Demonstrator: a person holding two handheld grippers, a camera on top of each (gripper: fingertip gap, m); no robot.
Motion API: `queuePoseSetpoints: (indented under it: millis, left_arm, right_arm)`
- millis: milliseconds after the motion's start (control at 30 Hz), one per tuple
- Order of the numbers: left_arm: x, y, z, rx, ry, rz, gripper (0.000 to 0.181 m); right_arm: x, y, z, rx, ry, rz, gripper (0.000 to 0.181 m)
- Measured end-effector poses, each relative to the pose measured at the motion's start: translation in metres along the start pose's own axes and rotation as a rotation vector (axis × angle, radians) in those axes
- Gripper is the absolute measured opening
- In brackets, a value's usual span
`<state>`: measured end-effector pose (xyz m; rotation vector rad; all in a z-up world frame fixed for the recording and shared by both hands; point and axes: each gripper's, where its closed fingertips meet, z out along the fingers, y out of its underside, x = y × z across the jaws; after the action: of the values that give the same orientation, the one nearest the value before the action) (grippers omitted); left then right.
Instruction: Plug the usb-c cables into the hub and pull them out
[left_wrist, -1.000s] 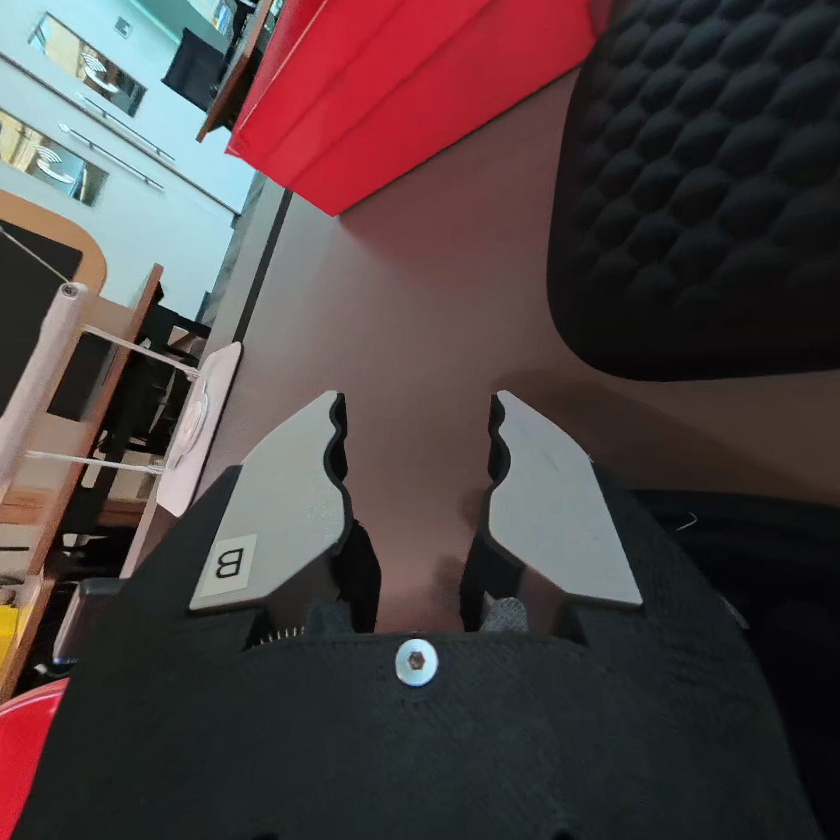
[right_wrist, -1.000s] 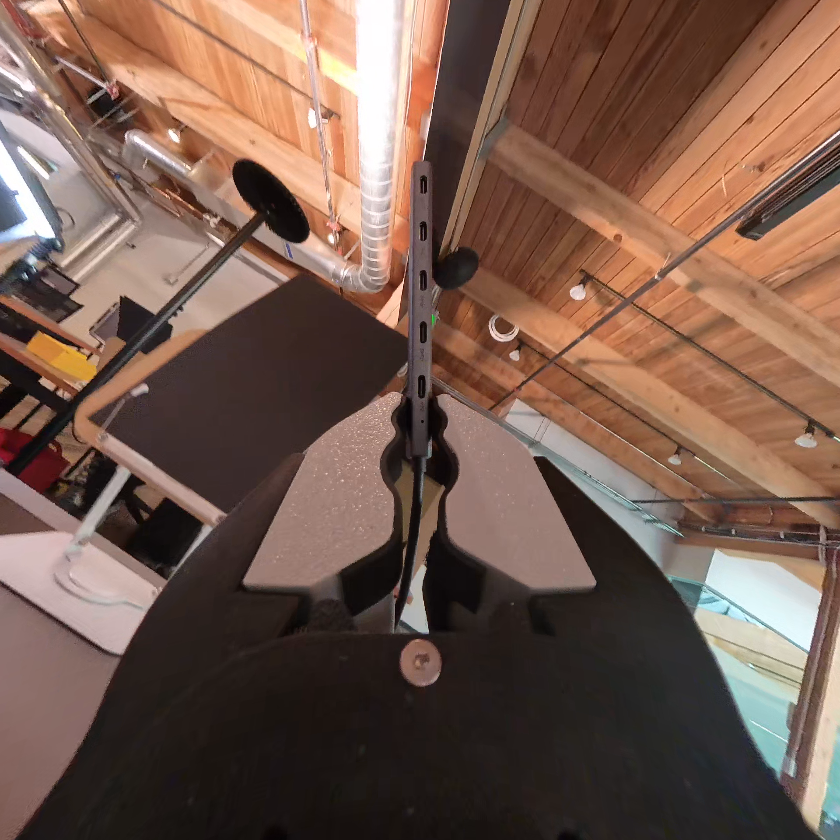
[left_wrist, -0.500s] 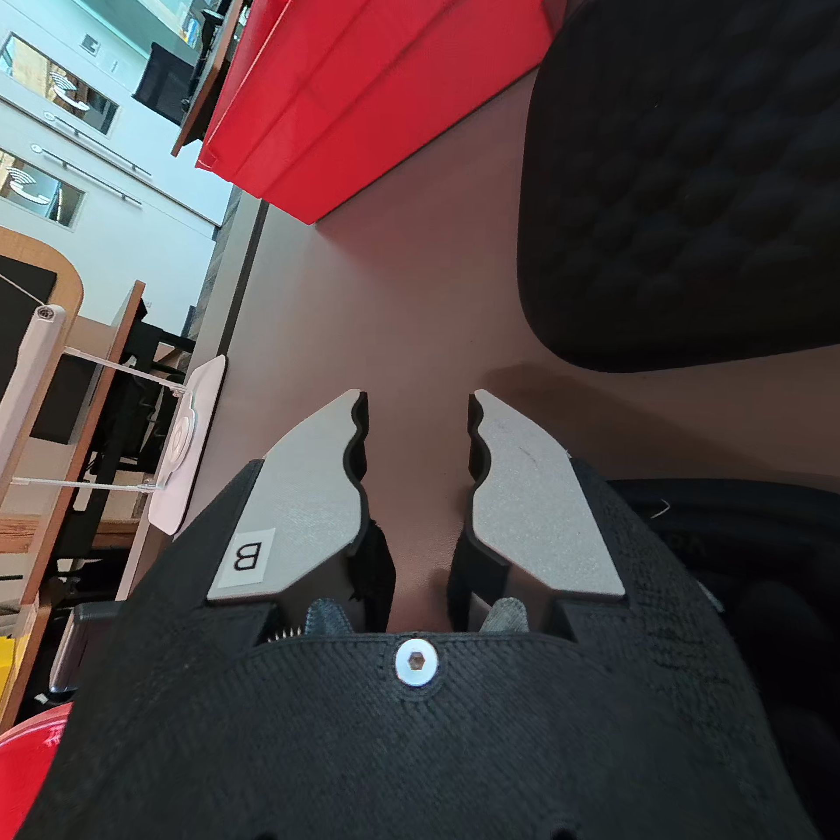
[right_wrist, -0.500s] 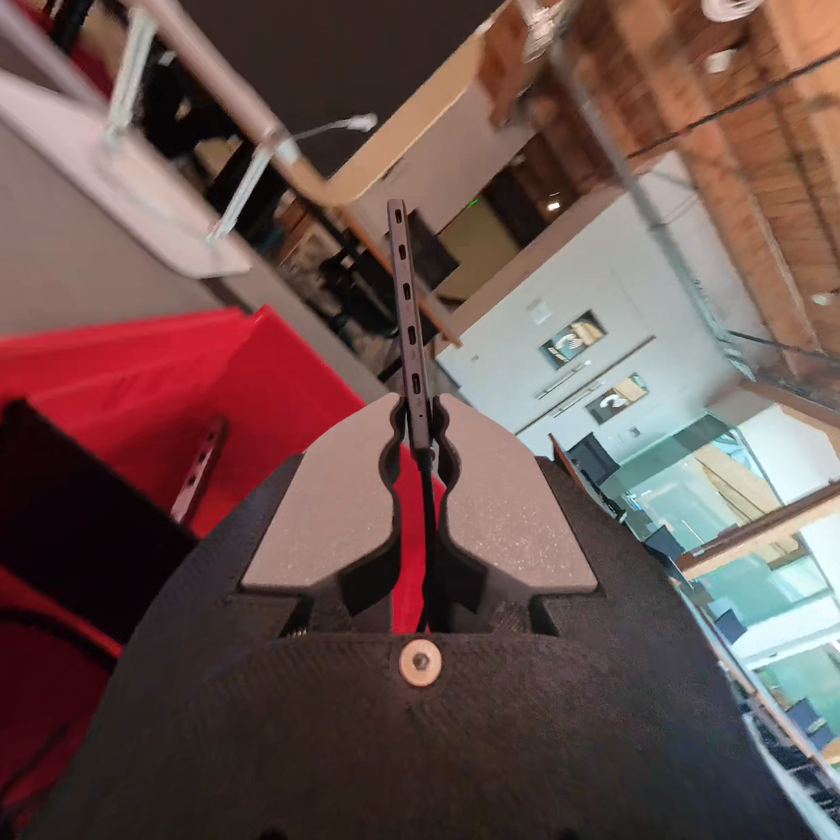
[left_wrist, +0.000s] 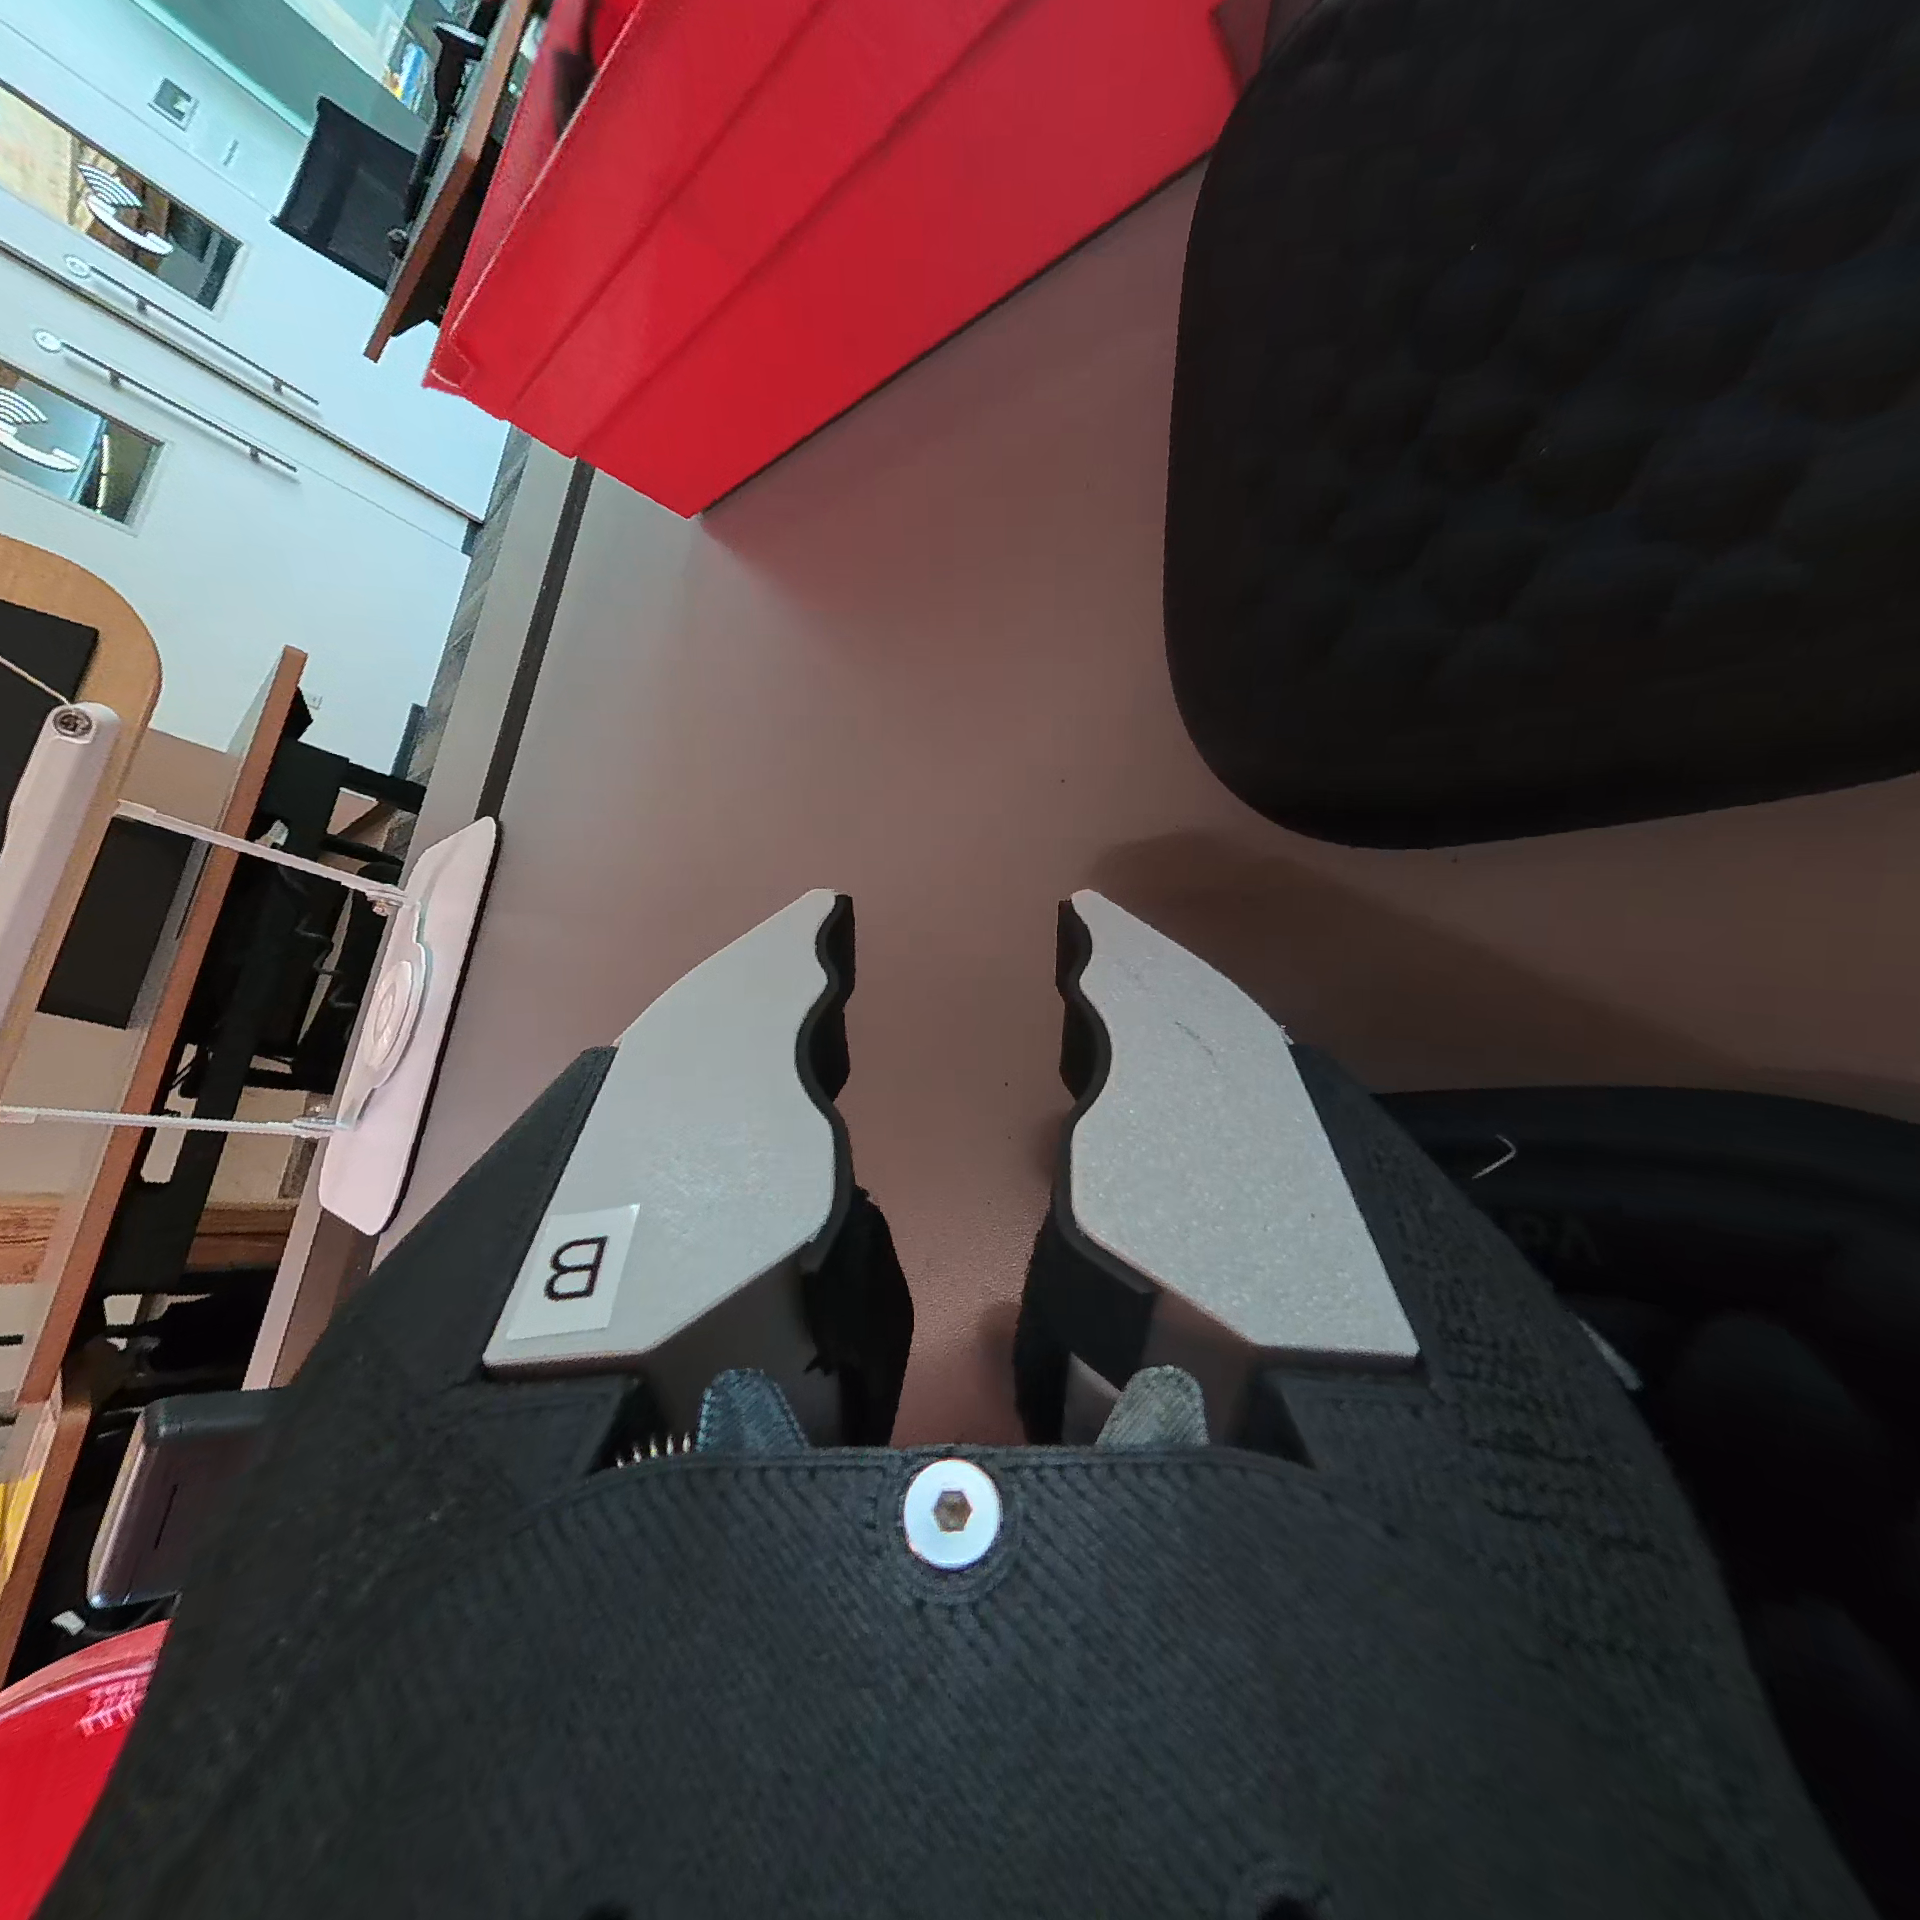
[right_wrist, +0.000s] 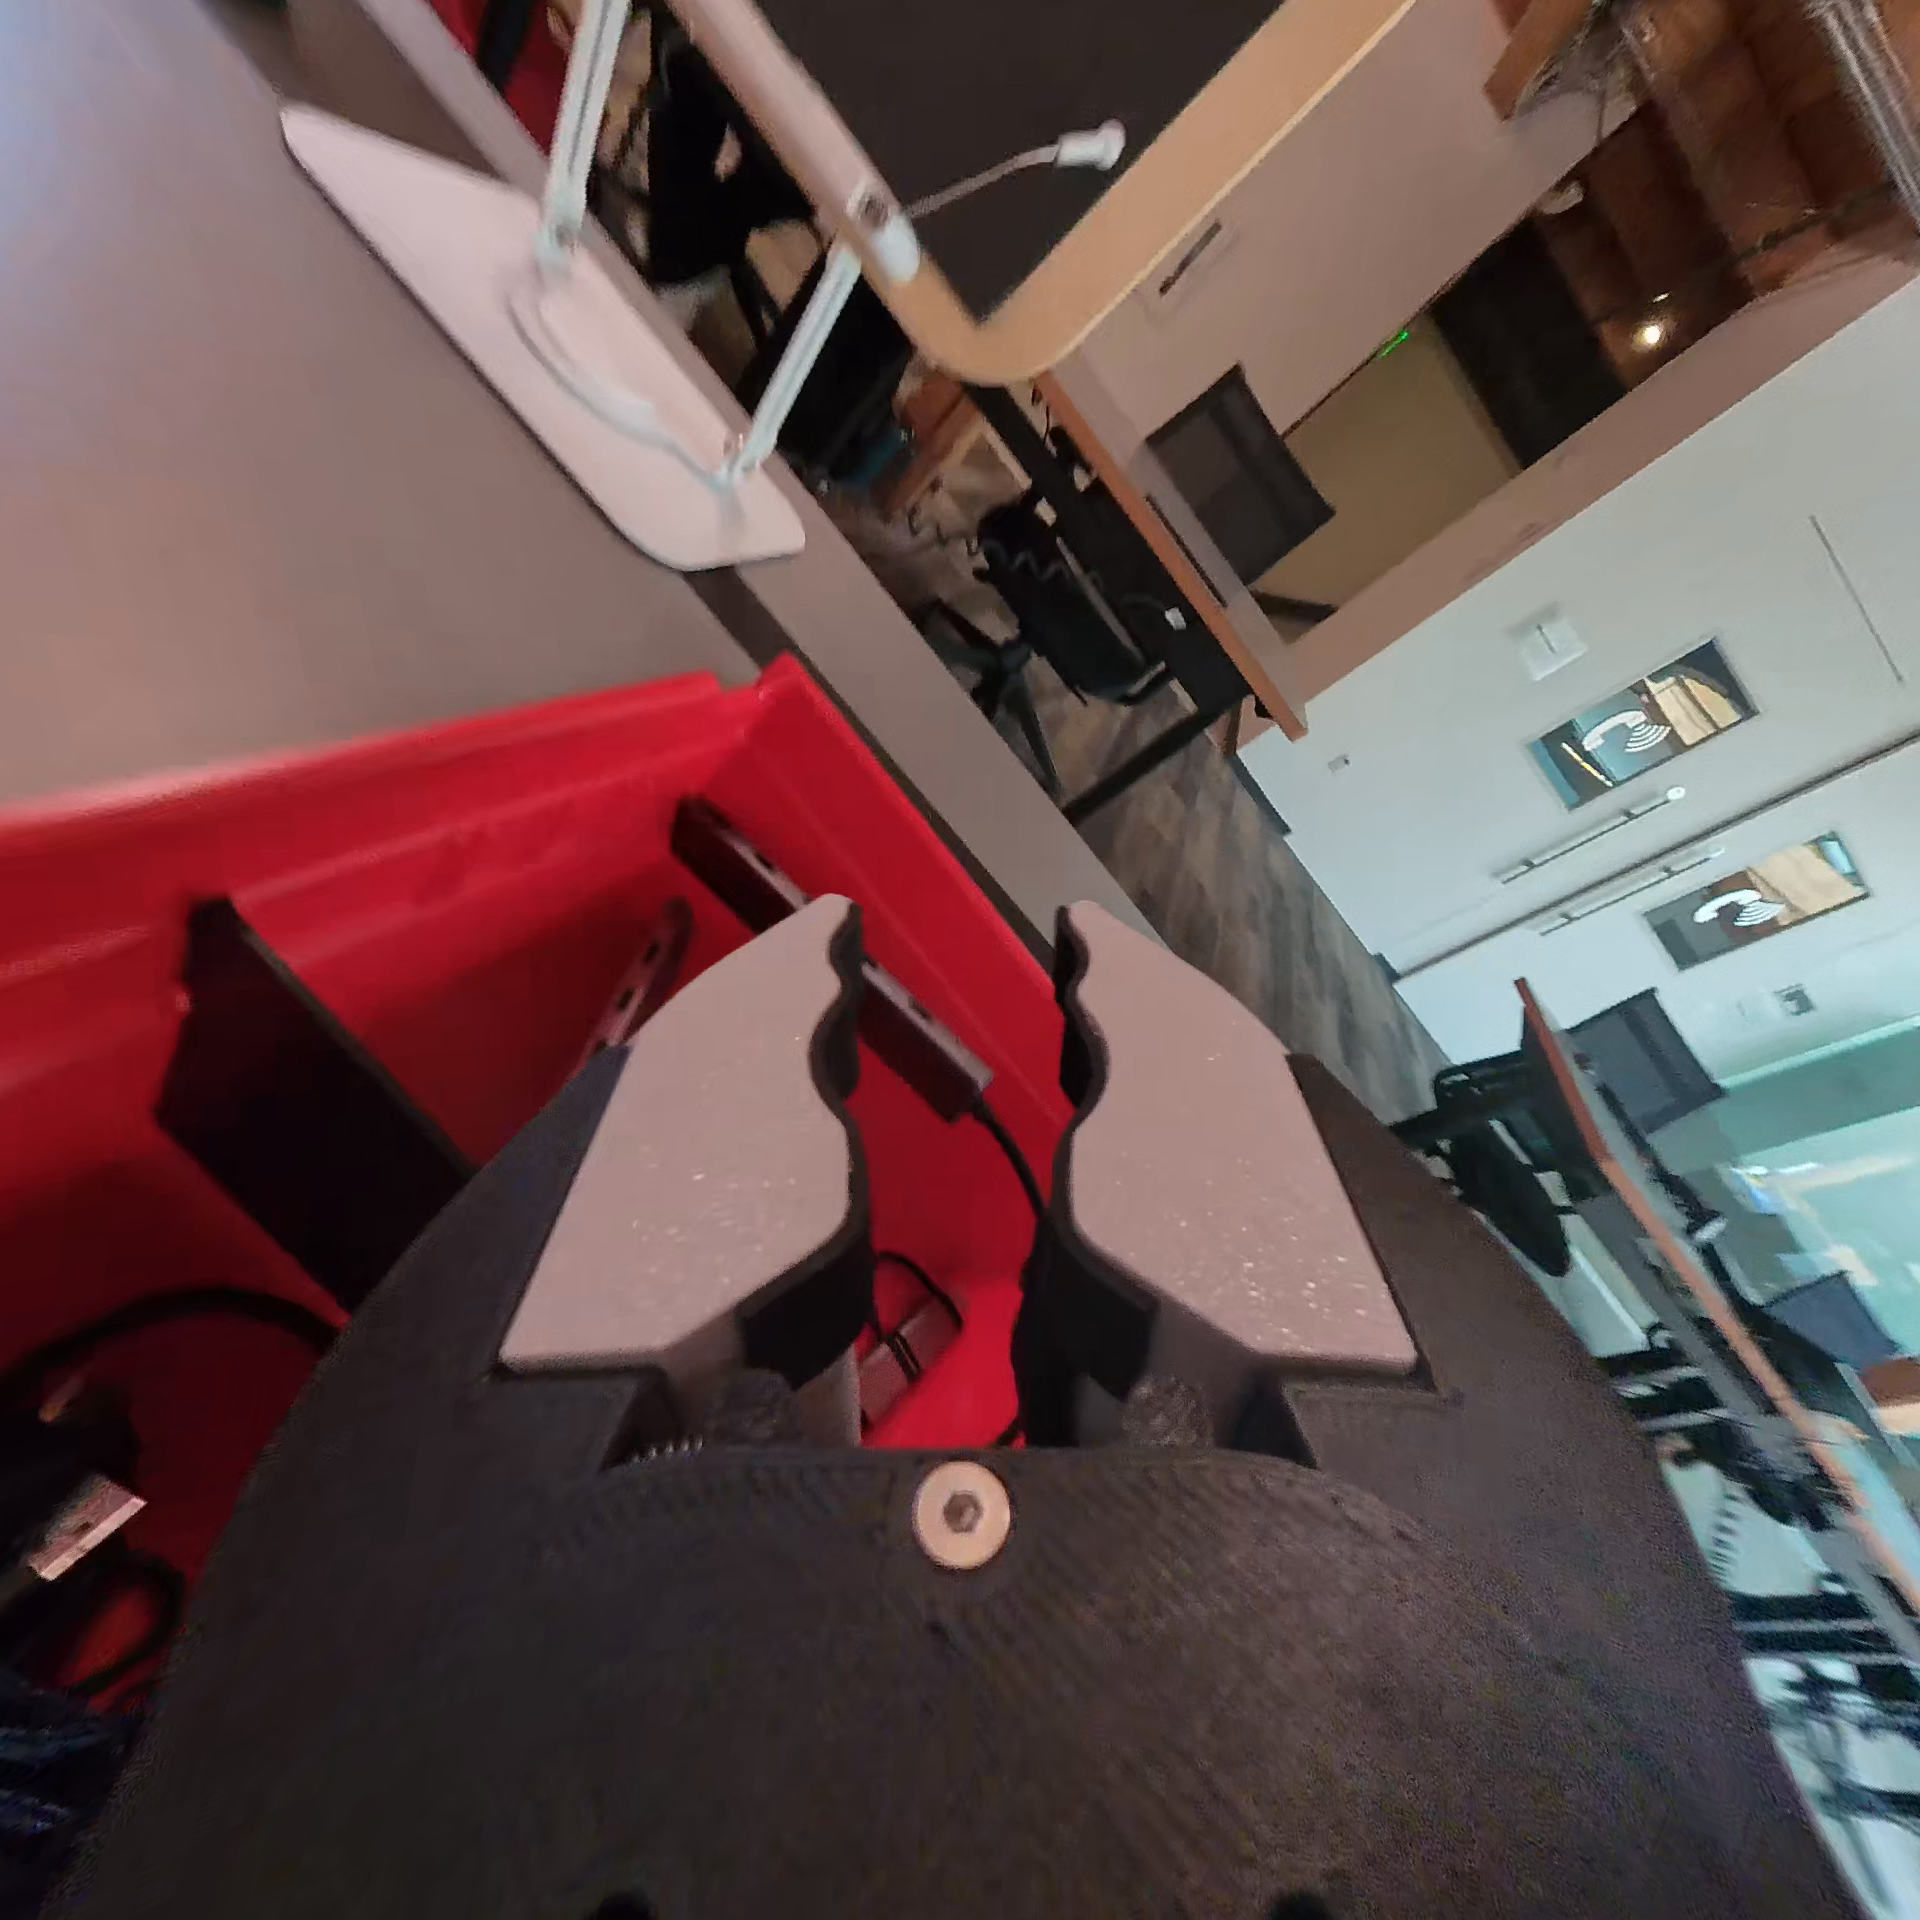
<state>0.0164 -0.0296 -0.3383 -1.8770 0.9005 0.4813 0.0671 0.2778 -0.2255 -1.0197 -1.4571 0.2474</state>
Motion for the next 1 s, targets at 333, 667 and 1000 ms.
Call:
queuePoseSetpoints:
  millis: [333, 667, 1000]
  left_arm:
    - [0.0, 0.0, 0.0, 0.001, 0.001, -0.001, 0.035]
    - [-0.001, 0.0, 0.0, 0.002, -0.002, 0.002, 0.034]
    - [-0.045, -0.065, -0.044, 0.378, -0.204, -0.258, 0.091]
  right_arm:
    - [-0.044, -0.099, -0.086, 0.211, -0.146, 0.501, 0.066]
    - [-0.175, -0.011, -0.128, -0.574, -0.366, 0.498, 0.071]
    - [-0.179, 0.003, -0.093, -0.662, -0.161, 0.308, 0.036]
